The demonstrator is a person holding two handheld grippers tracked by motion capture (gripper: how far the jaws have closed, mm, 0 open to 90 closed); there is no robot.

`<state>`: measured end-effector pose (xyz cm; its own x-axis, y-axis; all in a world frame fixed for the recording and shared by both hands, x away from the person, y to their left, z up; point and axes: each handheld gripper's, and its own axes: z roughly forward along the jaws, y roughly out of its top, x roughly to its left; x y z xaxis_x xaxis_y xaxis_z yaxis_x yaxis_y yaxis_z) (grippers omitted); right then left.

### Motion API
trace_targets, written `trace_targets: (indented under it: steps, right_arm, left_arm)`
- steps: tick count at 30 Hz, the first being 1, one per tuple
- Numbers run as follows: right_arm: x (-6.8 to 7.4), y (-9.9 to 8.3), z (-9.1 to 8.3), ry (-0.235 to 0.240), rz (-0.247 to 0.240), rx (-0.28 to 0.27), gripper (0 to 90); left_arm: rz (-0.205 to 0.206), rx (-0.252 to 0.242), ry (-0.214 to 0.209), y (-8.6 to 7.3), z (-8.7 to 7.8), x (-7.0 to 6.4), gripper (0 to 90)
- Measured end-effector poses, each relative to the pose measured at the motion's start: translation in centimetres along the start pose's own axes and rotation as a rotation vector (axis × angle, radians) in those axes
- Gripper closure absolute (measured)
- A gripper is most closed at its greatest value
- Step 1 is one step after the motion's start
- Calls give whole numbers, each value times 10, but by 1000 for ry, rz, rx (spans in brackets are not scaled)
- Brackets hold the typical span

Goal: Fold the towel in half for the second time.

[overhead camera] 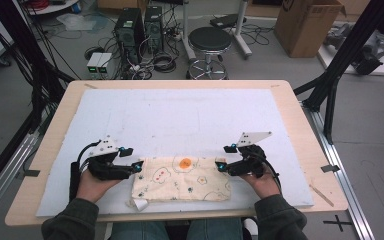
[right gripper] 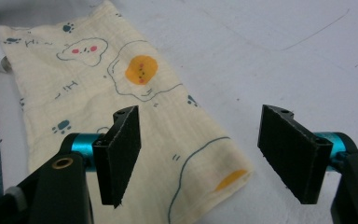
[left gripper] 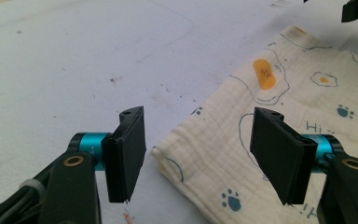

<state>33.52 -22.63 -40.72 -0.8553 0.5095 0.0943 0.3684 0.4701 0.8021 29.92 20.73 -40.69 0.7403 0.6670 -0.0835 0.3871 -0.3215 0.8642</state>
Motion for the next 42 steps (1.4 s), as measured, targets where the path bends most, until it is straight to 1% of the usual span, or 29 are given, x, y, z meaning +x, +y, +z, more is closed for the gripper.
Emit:
trace_targets:
  steps: [3, 4, 7, 9, 10, 11, 13, 15, 18, 22, 25, 26, 28, 30, 32, 33, 34, 35, 36, 37, 38, 40, 42]
  right_arm:
    - [-2, 3, 0, -3, 1, 2, 294]
    - [-2, 4, 0, -4, -6, 0, 294]
    - [-4, 5, 1, 0, -7, 1, 295]
    - [-7, 6, 2, 0, -1, 7, 307]
    - [-9, 7, 2, -2, 9, 16, 321]
    - [-11, 7, 3, -9, 11, 12, 323]
    - [-17, 9, 3, -8, 29, 9, 342]
    - [-22, 10, 3, -14, 43, 10, 360]
    - [-30, 11, 8, -15, 61, 18, 403]
    - [-36, 9, 15, -17, 78, 47, 456]
    - [-38, 8, 18, -4, 89, 67, 483]
    - [-38, 8, 19, -3, 92, 70, 492]
    - [-38, 5, 20, 2, 99, 68, 511]
    - [-38, 2, 21, 4, 110, 78, 524]
    - [-38, -1, 20, 8, 108, 75, 545]
    - [-37, -2, 19, 11, 115, 80, 547]
    - [-37, -3, 19, 11, 116, 86, 548]
    - [-37, -5, 19, 7, 114, 88, 551]
    - [-37, -6, 19, 6, 121, 89, 555]
    - [-37, -8, 19, 7, 128, 88, 556]
    - [-38, -10, 19, 10, 130, 84, 560]
    - [-39, -13, 19, 14, 149, 93, 564]
    - [-39, -16, 20, 11, 152, 99, 576]
  left_arm:
    - [-7, -3, 4, 1, 1, 1, 360]
    - [-9, -6, 4, 2, 1, 2, 361]
    - [-12, -1, 5, 3, 3, 4, 364]
    - [-16, -1, 5, 3, 4, 6, 388]
    - [-14, 2, 6, 3, 5, 8, 398]
    - [-20, 3, 10, 4, 5, 10, 404]
    - [-37, -7, 23, 5, 8, 14, 410]
    - [-43, 8, 38, 7, 11, 17, 417]
    - [-58, -2, 50, 8, 16, 21, 443]
    - [-68, 33, 69, 8, 24, 24, 472]
    - [-81, 46, 63, 6, 30, 26, 505]
    - [-78, 60, 68, 6, 32, 25, 506]
    - [-69, 82, 61, 6, 33, 25, 510]
    - [-64, 101, 61, 4, 35, 23, 513]
    - [-58, 115, 63, 2, 37, 22, 513]
    - [-50, 135, 69, 1, 38, 22, 514]
    - [-31, 155, 82, 1, 39, 21, 519]
    - [-30, 157, 81, 0, 39, 20, 526]
    - [-36, 160, 62, 0, 39, 20, 534]
    - [-42, 160, 54, 0, 40, 19, 536]
    - [-37, 164, 50, -1, 41, 18, 538]
    - [-35, 185, 43, -2, 42, 18, 538]
    - [-33, 210, 48, -3, 43, 18, 540]
